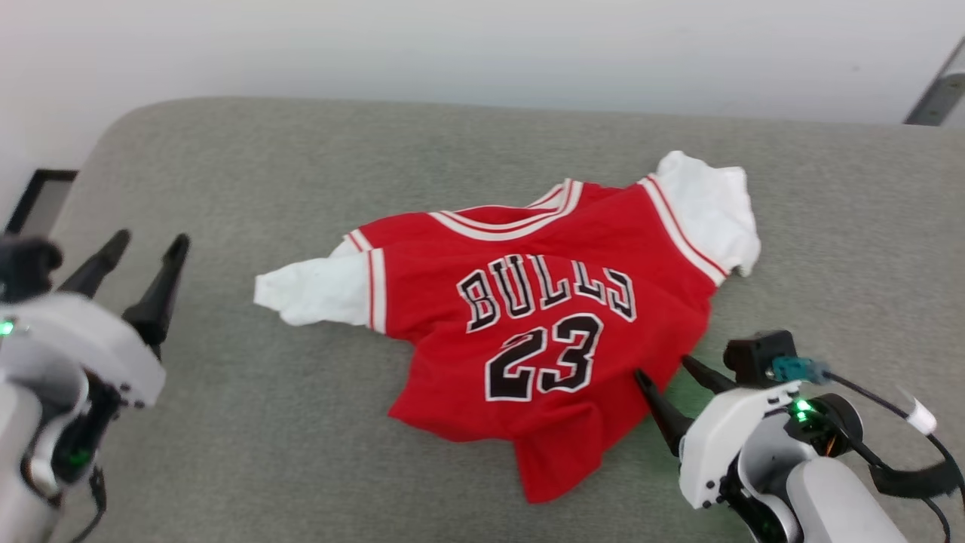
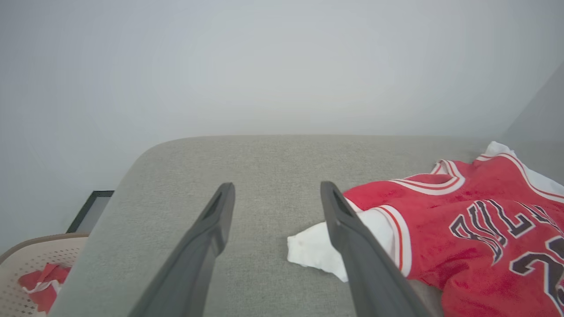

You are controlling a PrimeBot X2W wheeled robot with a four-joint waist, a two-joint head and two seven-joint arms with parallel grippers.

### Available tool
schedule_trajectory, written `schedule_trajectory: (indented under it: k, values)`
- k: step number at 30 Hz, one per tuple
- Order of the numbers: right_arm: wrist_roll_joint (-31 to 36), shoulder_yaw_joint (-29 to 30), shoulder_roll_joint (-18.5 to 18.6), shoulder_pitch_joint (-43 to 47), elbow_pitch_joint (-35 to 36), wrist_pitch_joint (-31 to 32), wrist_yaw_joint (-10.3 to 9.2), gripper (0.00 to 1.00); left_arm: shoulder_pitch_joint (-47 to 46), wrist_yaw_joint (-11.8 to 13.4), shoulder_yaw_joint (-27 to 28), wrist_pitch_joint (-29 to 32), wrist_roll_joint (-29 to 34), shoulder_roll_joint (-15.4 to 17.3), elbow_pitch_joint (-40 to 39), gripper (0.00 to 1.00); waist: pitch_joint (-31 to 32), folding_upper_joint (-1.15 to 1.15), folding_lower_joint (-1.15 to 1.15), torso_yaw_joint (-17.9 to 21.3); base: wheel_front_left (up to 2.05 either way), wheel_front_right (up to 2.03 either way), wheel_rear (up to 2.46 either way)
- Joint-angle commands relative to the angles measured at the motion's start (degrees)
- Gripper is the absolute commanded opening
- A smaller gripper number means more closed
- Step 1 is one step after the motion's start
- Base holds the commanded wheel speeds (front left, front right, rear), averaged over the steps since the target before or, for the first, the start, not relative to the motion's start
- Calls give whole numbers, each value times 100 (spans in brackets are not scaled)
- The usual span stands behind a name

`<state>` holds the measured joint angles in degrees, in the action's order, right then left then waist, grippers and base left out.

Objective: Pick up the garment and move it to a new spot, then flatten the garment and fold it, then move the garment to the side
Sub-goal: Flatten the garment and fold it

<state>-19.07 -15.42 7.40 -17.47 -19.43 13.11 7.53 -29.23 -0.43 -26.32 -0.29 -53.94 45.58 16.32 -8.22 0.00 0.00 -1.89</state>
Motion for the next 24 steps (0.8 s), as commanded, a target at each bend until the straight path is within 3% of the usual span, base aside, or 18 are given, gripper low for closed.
schedule_trajectory:
  k: [1, 8, 15, 17, 24]
  values:
    - [-21, -12, 11, -124, -19, 177, -8, 100, 225, 107, 73, -263, 75, 44, -126, 100, -34, 0, 0, -162, 0, 0, 0]
    - [139, 75, 27, -313, -377, 1207, -8, 100, 1066, 646, 431, -1298, 269, -89, -578, 100, -43, 0, 0, -553, 0, 0, 0]
    - [330, -10, 58, -279, -819, 1863, -7, 100, 1770, 843, 1130, -1489, 594, -583, -969, 100, 96, 0, 0, -866, 0, 0, 0]
    - [379, -114, 86, -277, -909, 1962, -2, 0, 1985, 812, 1480, -1486, 764, -815, -1134, 100, 141, 0, 0, -923, 0, 0, 0]
    - [79, -325, 271, -262, -864, 2183, -4, 0, 2729, 640, 2307, -1482, 1378, -1467, -1357, 100, 304, 0, 0, -990, 0, 0, 0]
